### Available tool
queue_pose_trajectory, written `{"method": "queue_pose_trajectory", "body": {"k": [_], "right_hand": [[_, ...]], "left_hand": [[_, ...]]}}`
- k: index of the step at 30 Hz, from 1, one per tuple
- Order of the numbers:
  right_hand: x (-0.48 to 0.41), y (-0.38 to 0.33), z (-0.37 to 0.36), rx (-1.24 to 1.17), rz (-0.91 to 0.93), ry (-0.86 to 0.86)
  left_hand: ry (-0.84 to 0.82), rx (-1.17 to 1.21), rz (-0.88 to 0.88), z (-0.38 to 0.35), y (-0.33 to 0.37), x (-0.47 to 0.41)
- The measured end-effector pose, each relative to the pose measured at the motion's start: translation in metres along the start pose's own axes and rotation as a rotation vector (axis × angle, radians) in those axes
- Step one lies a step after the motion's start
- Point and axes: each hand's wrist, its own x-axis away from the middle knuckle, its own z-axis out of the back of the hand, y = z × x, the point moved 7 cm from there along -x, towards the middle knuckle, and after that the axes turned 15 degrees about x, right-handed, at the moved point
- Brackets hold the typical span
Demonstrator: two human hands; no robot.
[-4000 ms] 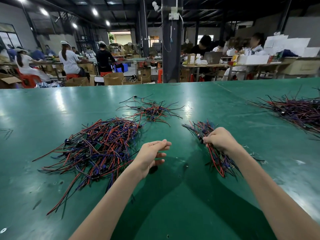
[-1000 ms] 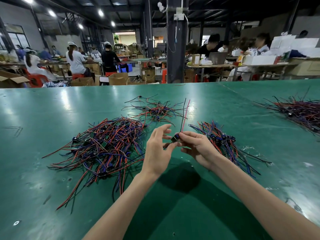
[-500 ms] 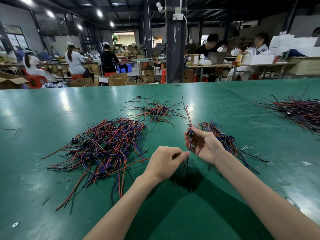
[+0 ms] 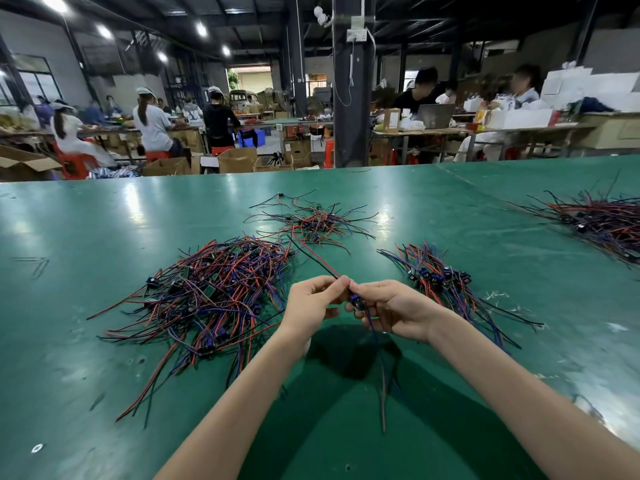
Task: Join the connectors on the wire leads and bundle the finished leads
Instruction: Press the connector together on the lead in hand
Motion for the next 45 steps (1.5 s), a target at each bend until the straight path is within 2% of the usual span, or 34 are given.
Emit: {"method": "queue_pose_trajectory", "body": {"k": [7, 18, 28, 40, 45], "right_hand": [[0.002, 0.0, -0.004, 0.146, 0.006, 0.005], [0.002, -0.003, -0.005, 0.162, 0.055, 0.074], [0.0, -0.003, -0.005, 0.233, 0.089, 0.14], [0.0, -0.003, -0.014, 0.277, 0.111, 0.03], [0.001, -0.002, -0.018, 0.288, 0.098, 0.002]], "left_hand": [[0.038, 0.06, 0.027, 0.004, 0.0, -0.002], [0.073, 0.088, 0.016, 0.009, -0.003, -0.003], [0.145, -0.119, -0.114, 0.014, 0.005, -0.002], [0.446, 0.156, -0.219, 0.067, 0.047, -0.009], [0.461, 0.233, -0.198, 0.068, 0.046, -0.009]]}}
